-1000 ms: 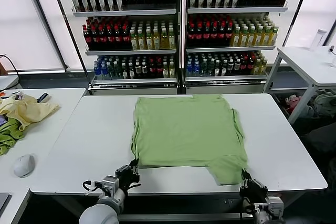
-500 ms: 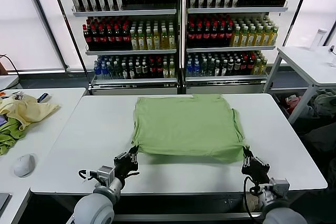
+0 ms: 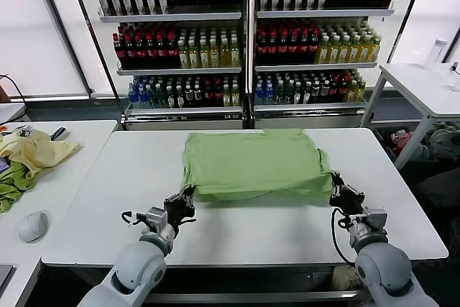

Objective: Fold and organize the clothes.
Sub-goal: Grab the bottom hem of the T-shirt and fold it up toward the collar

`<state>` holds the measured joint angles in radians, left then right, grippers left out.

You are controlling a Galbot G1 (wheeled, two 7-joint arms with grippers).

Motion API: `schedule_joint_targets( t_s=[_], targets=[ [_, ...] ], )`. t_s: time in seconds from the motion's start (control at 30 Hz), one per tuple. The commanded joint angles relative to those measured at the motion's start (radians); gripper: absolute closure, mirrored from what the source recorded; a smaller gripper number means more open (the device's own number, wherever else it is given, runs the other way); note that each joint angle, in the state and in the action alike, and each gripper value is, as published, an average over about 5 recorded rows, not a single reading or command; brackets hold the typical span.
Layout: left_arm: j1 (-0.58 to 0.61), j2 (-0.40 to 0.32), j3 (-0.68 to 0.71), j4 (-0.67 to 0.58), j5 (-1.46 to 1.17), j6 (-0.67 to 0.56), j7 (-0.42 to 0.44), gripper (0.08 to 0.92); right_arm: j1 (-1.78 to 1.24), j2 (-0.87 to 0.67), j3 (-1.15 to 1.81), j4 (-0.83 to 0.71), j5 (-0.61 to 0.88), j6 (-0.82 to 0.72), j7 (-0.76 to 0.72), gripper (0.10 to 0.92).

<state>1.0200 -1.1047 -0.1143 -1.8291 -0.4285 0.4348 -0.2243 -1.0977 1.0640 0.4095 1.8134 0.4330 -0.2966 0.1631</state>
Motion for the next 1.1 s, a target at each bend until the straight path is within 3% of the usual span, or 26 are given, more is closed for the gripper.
schedule_joint_targets(
  t_s=[0.03, 0.3, 0.47, 0.8, 1.1],
  targets=[
    [-0.12, -0.003, 0.036, 0.138, 0.053, 0.014, 0.004, 0.892, 0.129, -0.001, -0.076, -0.126, -0.029, 0.003, -0.003, 0.9],
    [-0.147, -0.011, 0.049, 0.2, 0.093, 0.022, -0.002, 0.892, 0.157, 0.042, -0.119, -0.169, -0.081, -0.007, -0.019, 0.9],
    [-0.124, -0.008, 0.041, 0.169, 0.102, 0.024, -0.003, 0.816, 0.142, 0.05, -0.122, -0.158, -0.099, -0.036, -0.051, 0.87],
    [-0.019, 0.005, -0.01, 0.069, 0.091, 0.038, -0.013, 0.532, 0.014, 0.037, -0.018, -0.106, -0.095, -0.015, -0.048, 0.594],
    [-0.058, -0.007, 0.004, 0.146, 0.031, 0.046, -0.012, 0.272, 0.021, 0.043, 0.011, -0.164, 0.001, -0.057, 0.007, 0.335]
  ],
)
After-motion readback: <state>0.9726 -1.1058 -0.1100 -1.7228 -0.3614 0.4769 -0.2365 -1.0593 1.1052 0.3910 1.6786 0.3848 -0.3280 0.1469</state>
